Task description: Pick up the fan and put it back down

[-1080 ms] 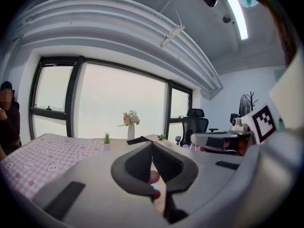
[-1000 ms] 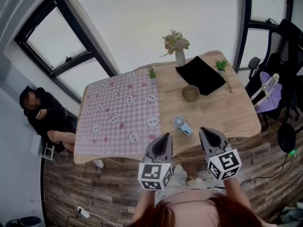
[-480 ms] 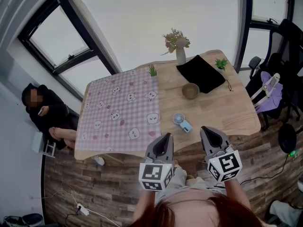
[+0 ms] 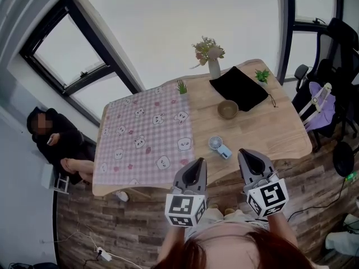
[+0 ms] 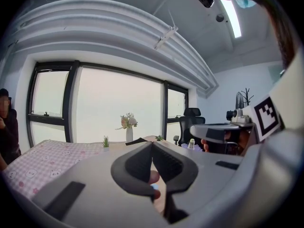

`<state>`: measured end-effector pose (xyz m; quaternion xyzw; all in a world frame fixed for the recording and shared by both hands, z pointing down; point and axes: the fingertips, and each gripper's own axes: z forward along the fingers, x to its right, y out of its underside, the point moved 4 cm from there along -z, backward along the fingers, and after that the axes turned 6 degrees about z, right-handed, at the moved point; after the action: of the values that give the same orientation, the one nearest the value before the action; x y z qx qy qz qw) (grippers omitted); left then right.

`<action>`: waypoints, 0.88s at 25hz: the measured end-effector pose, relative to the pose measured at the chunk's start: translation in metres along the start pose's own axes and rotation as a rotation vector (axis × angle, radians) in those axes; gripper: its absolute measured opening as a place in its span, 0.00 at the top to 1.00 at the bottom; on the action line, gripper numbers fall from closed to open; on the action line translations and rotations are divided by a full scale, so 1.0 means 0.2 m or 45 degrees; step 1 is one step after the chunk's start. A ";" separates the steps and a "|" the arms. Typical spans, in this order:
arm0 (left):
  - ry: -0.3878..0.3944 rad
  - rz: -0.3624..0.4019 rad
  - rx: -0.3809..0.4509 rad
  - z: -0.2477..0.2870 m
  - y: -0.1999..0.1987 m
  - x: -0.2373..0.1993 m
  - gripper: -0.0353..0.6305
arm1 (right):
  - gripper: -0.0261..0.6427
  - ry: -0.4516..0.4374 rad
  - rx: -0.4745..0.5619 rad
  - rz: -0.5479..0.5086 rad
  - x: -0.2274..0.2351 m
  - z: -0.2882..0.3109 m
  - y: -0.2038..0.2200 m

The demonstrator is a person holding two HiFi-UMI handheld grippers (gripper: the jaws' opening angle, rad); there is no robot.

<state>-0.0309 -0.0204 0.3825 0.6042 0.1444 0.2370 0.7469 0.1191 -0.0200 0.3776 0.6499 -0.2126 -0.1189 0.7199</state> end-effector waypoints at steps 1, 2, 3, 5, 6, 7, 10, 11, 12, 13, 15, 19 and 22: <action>0.003 0.003 0.003 0.00 -0.01 -0.02 0.93 | 0.96 0.003 0.002 -0.004 -0.01 0.02 -0.01; 0.007 0.005 0.006 0.00 -0.01 -0.04 0.93 | 0.96 0.005 0.003 -0.007 -0.03 0.04 -0.02; 0.011 0.005 0.008 0.00 -0.02 -0.06 0.93 | 0.96 0.008 0.003 -0.009 -0.05 0.05 -0.03; 0.020 0.000 0.012 0.00 -0.02 -0.09 0.93 | 0.96 0.015 0.000 -0.011 -0.07 0.08 -0.05; 0.024 -0.004 0.015 0.00 -0.03 -0.10 0.93 | 0.96 0.020 -0.003 -0.013 -0.08 0.09 -0.05; 0.028 -0.009 0.017 0.00 -0.03 -0.12 0.93 | 0.96 0.026 -0.005 -0.016 -0.09 0.10 -0.06; 0.031 -0.025 0.021 0.02 -0.02 -0.16 0.93 | 0.96 0.041 -0.019 -0.030 -0.10 0.13 -0.06; 0.034 -0.030 0.020 0.02 -0.02 -0.18 0.93 | 0.96 0.044 -0.024 -0.034 -0.11 0.15 -0.06; 0.037 -0.033 0.019 0.02 -0.01 -0.19 0.93 | 0.96 0.045 -0.029 -0.037 -0.11 0.16 -0.05; 0.041 -0.037 0.018 0.02 -0.01 -0.20 0.93 | 0.96 0.046 -0.034 -0.040 -0.12 0.17 -0.05; 0.047 -0.043 0.012 0.02 0.00 -0.21 0.93 | 0.96 0.043 -0.045 -0.044 -0.14 0.20 -0.05; 0.052 -0.049 0.004 0.02 0.02 -0.25 0.93 | 0.96 0.036 -0.050 -0.049 -0.17 0.24 -0.04; 0.055 -0.051 0.000 0.03 0.03 -0.26 0.93 | 0.96 0.031 -0.053 -0.047 -0.18 0.26 -0.03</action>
<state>-0.0727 -0.0521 0.3859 0.5959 0.1726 0.2349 0.7483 0.0650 -0.0503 0.3700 0.6399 -0.1892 -0.1287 0.7336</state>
